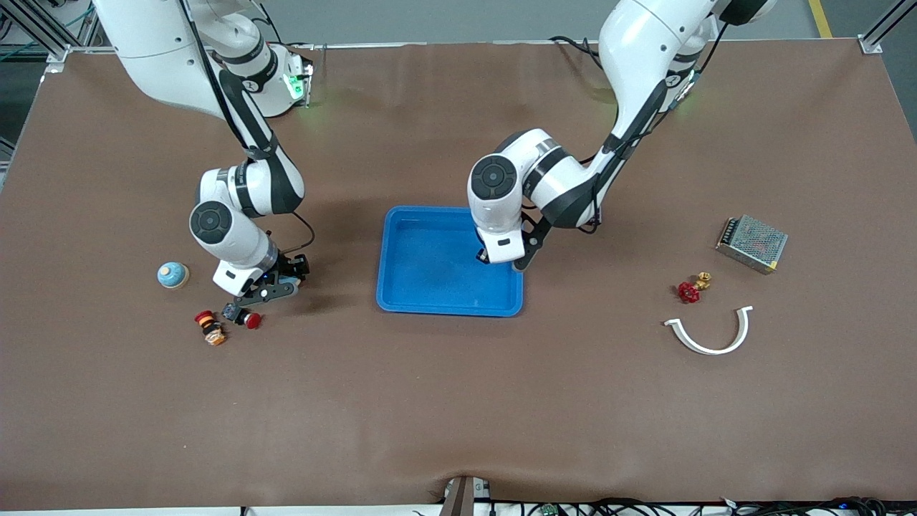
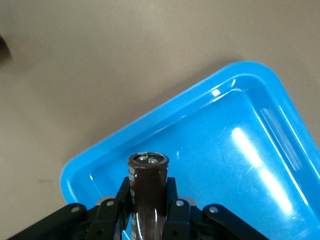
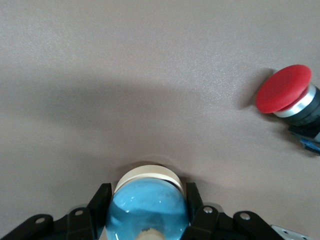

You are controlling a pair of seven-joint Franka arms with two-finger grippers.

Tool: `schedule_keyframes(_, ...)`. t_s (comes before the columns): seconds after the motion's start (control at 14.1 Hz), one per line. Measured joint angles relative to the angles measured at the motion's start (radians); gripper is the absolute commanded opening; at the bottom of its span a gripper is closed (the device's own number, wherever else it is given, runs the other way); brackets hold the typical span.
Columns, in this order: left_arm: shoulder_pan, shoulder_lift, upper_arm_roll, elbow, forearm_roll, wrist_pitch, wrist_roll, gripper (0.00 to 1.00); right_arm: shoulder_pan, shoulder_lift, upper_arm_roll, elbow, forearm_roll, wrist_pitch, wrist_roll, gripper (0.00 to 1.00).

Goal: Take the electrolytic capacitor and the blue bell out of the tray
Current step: 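Place the bell beside the breaker while the left gripper carries the capacitor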

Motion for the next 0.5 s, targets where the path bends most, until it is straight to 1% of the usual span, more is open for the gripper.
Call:
schedule_keyframes(0.07,0.007,-0.001,0.0,0.0,0.0,-0.014,0.044,0.0,0.0,0.0,0.0,0.0,0.0,0.001,0.0,0.99)
schedule_keyframes(0.28,0.033,-0.001,0.001,-0.004,0.0,-0.043,0.16,0.0,0.0,0.0,0.001,0.001,0.0,0.004,0.0,1.0)
schedule_keyframes(0.5,0.072,0.0,0.003,-0.016,0.0,-0.046,0.222,0.0,0.001,-0.001,0.001,0.004,0.0,0.004,0.0,1.0)
